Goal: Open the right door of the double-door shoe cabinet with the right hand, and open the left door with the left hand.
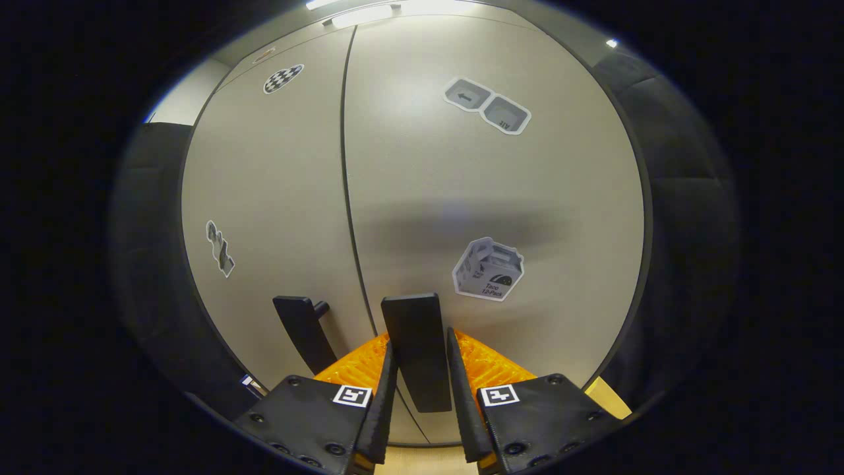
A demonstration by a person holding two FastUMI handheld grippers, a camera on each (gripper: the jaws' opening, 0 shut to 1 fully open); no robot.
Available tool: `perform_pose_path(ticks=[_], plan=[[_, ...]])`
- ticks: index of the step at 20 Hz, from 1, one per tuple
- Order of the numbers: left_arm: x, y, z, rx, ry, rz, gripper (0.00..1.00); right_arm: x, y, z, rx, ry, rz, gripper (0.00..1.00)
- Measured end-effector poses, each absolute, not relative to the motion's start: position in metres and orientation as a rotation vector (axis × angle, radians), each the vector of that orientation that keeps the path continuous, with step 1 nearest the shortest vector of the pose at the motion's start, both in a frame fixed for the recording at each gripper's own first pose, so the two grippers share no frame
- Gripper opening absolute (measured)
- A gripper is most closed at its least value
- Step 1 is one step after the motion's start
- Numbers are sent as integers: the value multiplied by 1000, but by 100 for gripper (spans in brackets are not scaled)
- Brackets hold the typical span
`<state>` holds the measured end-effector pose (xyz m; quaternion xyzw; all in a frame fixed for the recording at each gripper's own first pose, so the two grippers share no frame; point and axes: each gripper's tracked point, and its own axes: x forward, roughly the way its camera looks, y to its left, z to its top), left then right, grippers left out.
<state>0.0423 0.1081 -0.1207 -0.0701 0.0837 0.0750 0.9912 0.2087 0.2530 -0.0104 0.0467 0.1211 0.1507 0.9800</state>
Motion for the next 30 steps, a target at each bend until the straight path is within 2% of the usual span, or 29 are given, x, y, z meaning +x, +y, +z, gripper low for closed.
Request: perform_pose_path(ticks=[1,3,4,5,6,7,8,10,11,12,13,14,16,18,20,23,24,26,27,30], plan=[[41,111,-121,-125,171,158,95,212,249,-12,68,265,287,44],[38,112,-122,-111,174,162,94,212,250,-14,33,254,287,33],[39,109,-122,-114,175,157,94,211,250,-12,25,243,292,22],[39,107,-123,-120,177,151,94,212,250,-12,24,243,309,24],[40,104,-124,-124,179,148,94,210,248,-12,26,230,324,17],[40,103,-123,-125,179,146,94,210,249,-12,47,240,341,17],[38,99,-122,-122,178,142,94,207,248,-14,44,258,355,10],[36,93,-118,-109,172,130,94,206,248,-14,16,257,363,4],[34,91,-115,-102,169,124,94,204,247,-12,8,250,361,7],[32,88,-115,-96,168,119,95,200,247,-12,3,245,362,3],[31,85,-114,-91,168,115,95,195,246,-12,4,240,364,7],[29,82,-116,-86,171,112,95,190,244,-12,5,235,370,4],[27,78,-118,-83,174,106,94,179,238,-10,22,237,390,7],[27,74,-117,-89,171,98,94,171,233,-11,28,237,401,4],[27,71,-118,-97,170,94,94,163,228,-11,22,231,404,7],[28,65,-118,-115,174,96,94,155,222,-10,35,218,387,7],[29,63,-120,-122,174,96,94,153,220,-10,33,212,386,3],[31,55,-126,-130,184,91,95,145,216,-10,29,214,396,7],[31,52,-131,-131,196,95,95,142,213,-9,29,217,402,3],[30,36,-137,-144,214,94,95,133,205,-10,21,222,431,4]])
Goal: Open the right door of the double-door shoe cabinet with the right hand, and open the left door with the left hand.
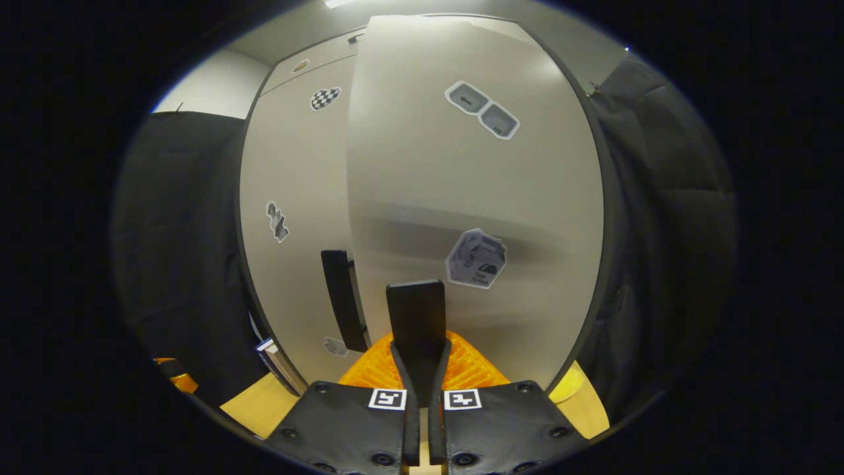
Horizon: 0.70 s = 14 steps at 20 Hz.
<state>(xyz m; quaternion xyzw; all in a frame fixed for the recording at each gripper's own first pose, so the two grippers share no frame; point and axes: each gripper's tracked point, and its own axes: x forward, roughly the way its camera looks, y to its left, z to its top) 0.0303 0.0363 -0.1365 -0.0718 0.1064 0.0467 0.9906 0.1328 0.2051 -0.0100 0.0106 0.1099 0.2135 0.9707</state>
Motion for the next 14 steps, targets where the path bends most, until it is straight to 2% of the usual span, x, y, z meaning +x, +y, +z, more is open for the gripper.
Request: perform_pose_path(ticks=[5,6,7,8,10,12,14], plan=[[35,-3,-121,-217,223,81,95,126,201,-10,12,229,487,3],[34,-11,-112,-223,212,81,94,126,201,-9,9,227,498,7],[32,-17,-105,-215,209,90,94,125,200,-9,6,234,513,7],[28,-21,-102,-199,208,106,95,122,198,-10,3,239,533,3],[22,-34,-94,-174,206,126,94,116,193,-10,0,238,576,7],[14,-49,-96,-158,218,148,94,111,187,-10,4,234,615,4],[3,-70,-96,-157,227,160,94,105,180,-10,2,231,658,7]])
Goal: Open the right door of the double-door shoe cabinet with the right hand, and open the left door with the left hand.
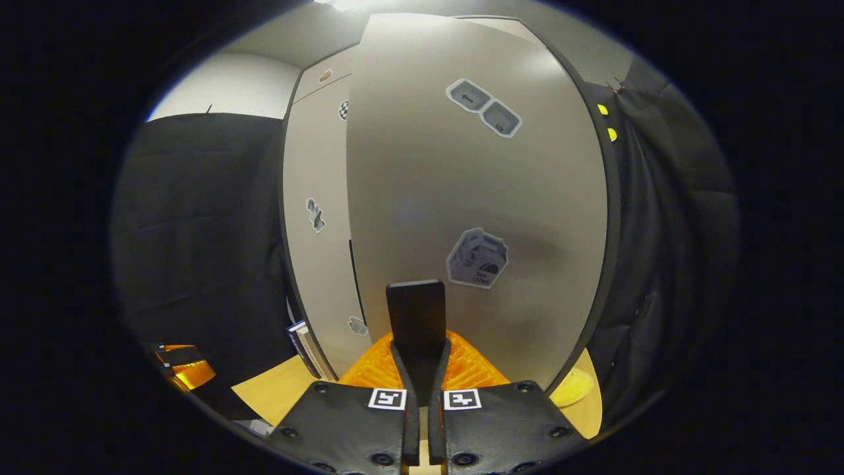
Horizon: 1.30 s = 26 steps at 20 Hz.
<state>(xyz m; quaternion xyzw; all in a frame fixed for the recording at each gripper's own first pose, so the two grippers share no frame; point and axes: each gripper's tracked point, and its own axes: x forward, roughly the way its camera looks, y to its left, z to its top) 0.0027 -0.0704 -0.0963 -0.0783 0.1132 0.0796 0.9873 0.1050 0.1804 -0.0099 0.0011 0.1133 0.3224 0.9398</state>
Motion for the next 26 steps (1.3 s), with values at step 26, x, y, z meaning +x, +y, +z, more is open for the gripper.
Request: perform_pose_path(ticks=[26], plan=[[-23,-109,-101,-138,236,196,94,108,132,-6,62,234,673,6]])
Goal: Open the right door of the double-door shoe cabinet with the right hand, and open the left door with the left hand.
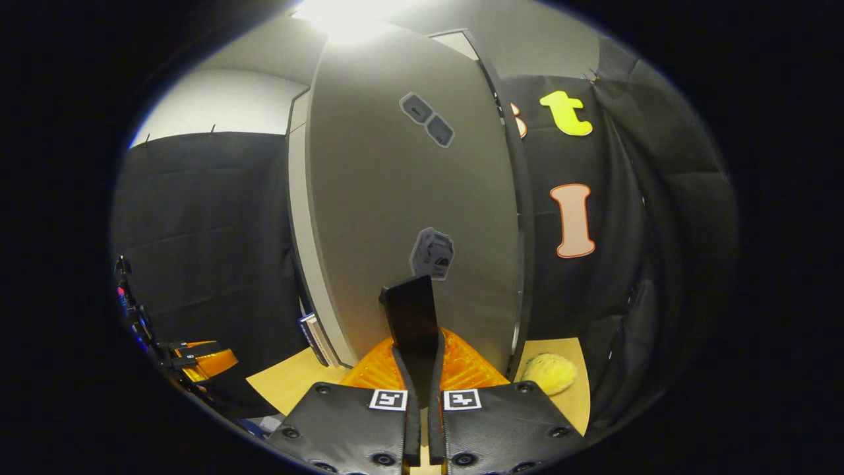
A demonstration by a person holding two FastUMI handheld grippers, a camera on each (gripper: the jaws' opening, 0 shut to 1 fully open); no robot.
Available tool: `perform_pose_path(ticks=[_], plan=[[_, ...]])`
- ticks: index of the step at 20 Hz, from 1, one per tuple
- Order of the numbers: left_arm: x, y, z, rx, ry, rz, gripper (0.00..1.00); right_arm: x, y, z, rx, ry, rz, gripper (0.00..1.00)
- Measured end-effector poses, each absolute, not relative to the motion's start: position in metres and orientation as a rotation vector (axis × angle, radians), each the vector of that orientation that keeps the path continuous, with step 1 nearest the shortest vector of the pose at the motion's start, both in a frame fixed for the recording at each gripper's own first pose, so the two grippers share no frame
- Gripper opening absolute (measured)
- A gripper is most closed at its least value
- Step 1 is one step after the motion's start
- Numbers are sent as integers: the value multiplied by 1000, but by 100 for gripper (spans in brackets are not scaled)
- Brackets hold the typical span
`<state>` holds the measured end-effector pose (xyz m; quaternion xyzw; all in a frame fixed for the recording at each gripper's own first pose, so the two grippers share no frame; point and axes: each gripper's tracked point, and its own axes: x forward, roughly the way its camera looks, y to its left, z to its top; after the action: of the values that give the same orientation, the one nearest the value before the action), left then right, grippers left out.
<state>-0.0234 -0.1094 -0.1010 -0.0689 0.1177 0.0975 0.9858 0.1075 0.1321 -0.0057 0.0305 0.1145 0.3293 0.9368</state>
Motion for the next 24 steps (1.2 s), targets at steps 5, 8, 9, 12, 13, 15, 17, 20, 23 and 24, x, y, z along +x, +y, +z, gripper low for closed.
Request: perform_pose_path(ticks=[5,8,9,12,13,15,17,20,23,24], plan=[[-10,-88,-106,-157,220,191,94,108,125,-4,62,236,626,2],[-3,-78,-114,-200,213,200,94,112,118,-6,64,236,575,2],[-1,-72,-115,-203,211,210,95,115,115,-6,63,231,558,2],[3,-61,-119,-195,210,211,95,123,102,-5,38,209,505,6],[4,-56,-120,-191,214,211,95,125,95,-6,28,206,484,6],[5,-47,-122,-189,212,222,95,130,83,-7,17,195,424,10],[8,-41,-121,-199,202,221,95,139,72,-6,29,184,367,5],[14,-33,-118,-189,196,203,95,131,85,-6,89,202,412,5],[19,-31,-114,-179,189,184,95,140,77,-3,115,166,364,1],[21,-30,-115,-181,189,175,95,139,76,-3,125,162,344,5]])
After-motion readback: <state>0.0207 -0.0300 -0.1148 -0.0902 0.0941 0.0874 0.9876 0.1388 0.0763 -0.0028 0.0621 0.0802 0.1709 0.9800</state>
